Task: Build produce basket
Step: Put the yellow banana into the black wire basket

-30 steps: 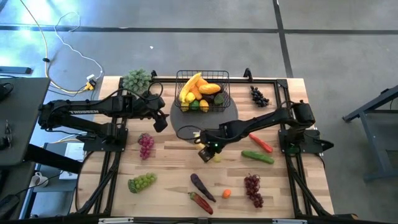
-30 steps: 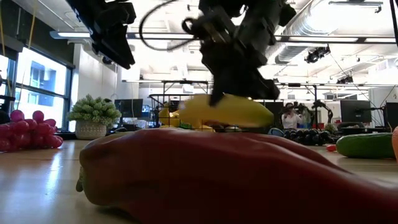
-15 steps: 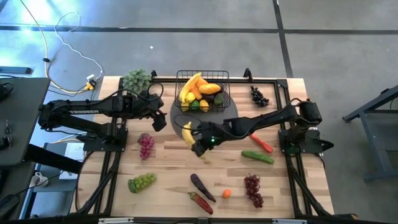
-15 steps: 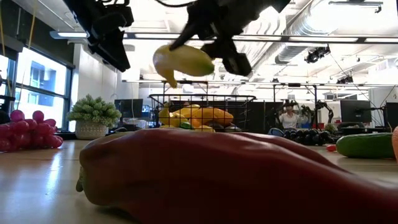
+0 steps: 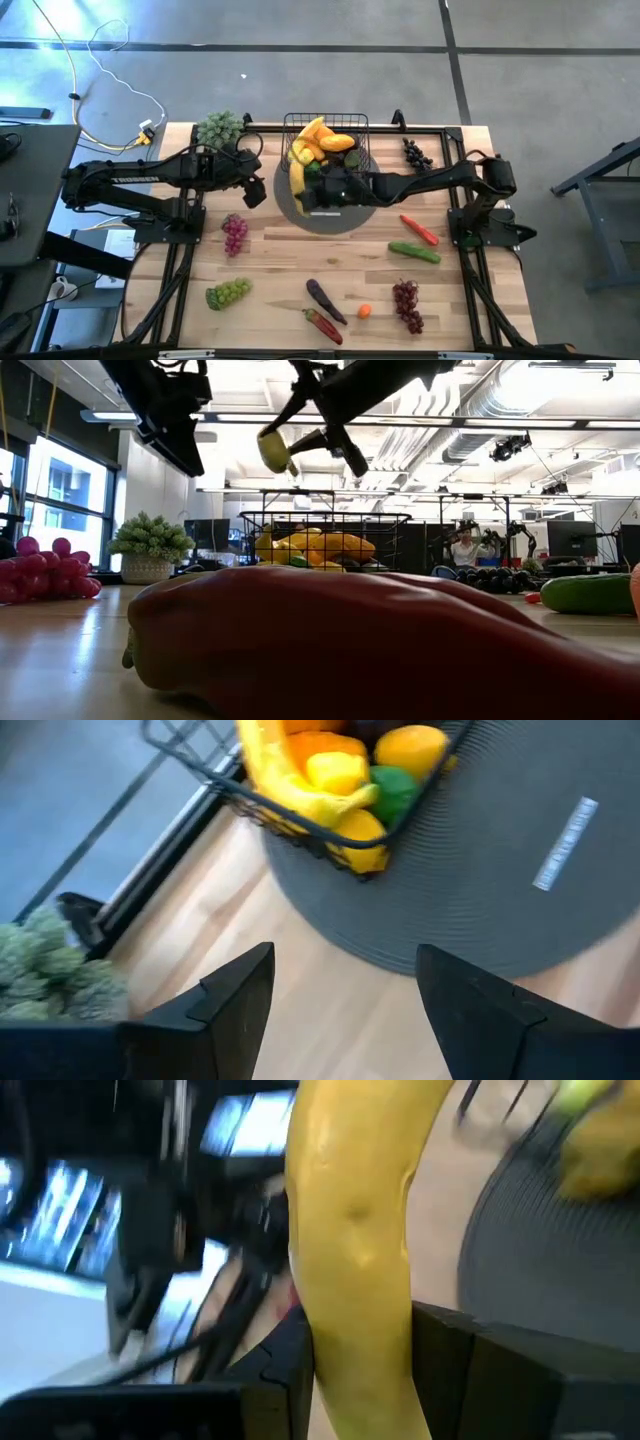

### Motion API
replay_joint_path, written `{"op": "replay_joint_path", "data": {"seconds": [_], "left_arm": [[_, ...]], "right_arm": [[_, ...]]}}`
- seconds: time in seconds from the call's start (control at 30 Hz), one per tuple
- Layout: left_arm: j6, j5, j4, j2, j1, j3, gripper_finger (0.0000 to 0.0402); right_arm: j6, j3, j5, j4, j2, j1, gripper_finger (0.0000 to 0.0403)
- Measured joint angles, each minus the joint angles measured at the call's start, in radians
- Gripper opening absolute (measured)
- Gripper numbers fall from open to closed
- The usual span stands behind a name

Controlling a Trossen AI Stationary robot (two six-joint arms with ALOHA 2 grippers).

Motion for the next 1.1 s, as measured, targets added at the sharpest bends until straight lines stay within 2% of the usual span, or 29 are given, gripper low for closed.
{"op": "replay_joint_path", "data": {"seconds": [0.27, 0.6, 0.87, 1.1], "left_arm": [[0.034, -0.003, 0.001, 0.0, 0.082, 0.0, 0.0232], [0.034, -0.001, 0.007, 0.0, 0.162, 0.0, 0.0232], [0.033, 0.002, 0.008, 0.0, 0.189, 0.0, 0.0232], [0.017, 0.003, 0.014, 0.0, 0.193, 0.0, 0.0232]], "right_arm": [[-0.022, 0.0, 0.067, 0.101, 0.001, -0.131, 0.0103], [-0.145, 0.0, 0.107, 0.139, 0.017, -0.275, 0.0103], [-0.272, 0.0, 0.106, 0.249, 0.086, -0.302, 0.0103], [-0.325, 0.0, 0.101, 0.256, 0.123, -0.299, 0.0103]]}}
